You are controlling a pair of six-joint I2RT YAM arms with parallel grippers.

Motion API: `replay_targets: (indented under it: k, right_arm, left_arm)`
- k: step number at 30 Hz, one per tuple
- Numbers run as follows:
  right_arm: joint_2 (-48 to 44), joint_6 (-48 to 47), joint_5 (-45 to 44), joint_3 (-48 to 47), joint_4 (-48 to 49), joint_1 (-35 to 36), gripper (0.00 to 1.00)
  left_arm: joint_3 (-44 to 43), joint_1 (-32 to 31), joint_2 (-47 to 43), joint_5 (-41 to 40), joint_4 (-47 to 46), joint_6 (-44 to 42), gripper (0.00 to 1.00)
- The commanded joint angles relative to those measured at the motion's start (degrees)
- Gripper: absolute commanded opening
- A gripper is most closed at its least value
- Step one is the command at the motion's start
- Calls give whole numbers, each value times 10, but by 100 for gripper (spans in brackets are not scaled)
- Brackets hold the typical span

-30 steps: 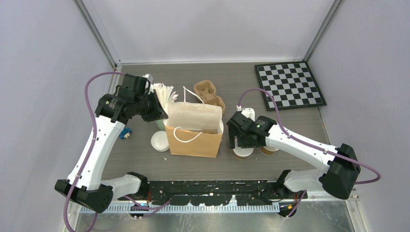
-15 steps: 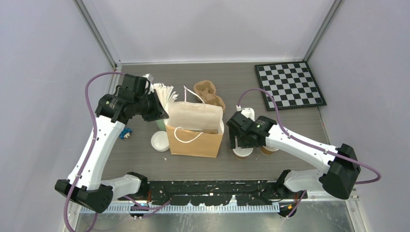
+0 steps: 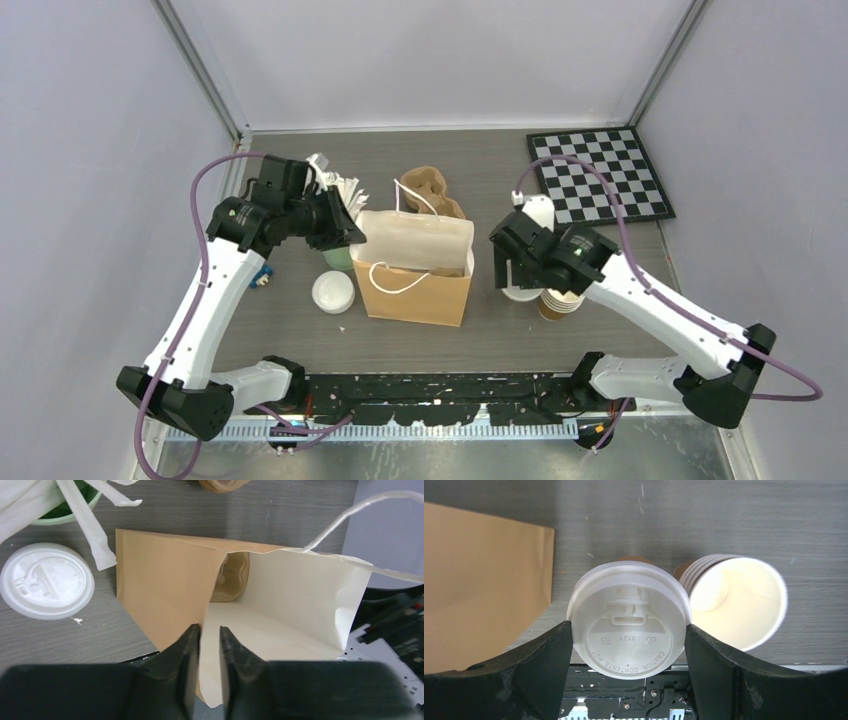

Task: Pack the takeout coffee

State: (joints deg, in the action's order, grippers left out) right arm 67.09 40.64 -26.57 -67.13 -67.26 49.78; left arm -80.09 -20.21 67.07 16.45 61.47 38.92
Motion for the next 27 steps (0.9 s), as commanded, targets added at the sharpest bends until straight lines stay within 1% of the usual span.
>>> replay_targets:
  k: [1,3,5,8,11,16,18,22,24,27]
  right_arm:
    - [-24,-20,-69,-112,-78,-3,75]
    - [-18,-35,-93,-171,-106,-3,75]
    - [-7,-62,-109,-242,-129,-3,75]
    - [9,-109,-105,-324,-141,-3,75]
    - [27,-155,-74,-397,-135,-3,75]
    - [67,-211,27,-499,-103,-1,75]
    - [77,-216,69,-516,-77,1,75]
    - [89,-215,146,-516,-15,5,75]
    - [88,-216,181,-497,21,11,75]
    - [94,-227,226,-484,64,29,75]
  left_arm:
    - [-6,-3,-10,29,-31,4,28]
    - [-9,-3,-11,27,-26,3,36]
    - [-11,-3,-14,23,-20,3,42]
    - [-21,-3,-10,5,7,1,47]
    - [-33,-3,-5,-9,33,-14,49]
    - [-49,-3,7,-29,55,-28,50]
    - [-52,-3,12,-25,52,-32,49]
    - [-49,-3,17,-8,31,-38,43]
    - [-46,-3,16,4,19,-41,38]
    - [-37,-3,16,26,-3,-40,27]
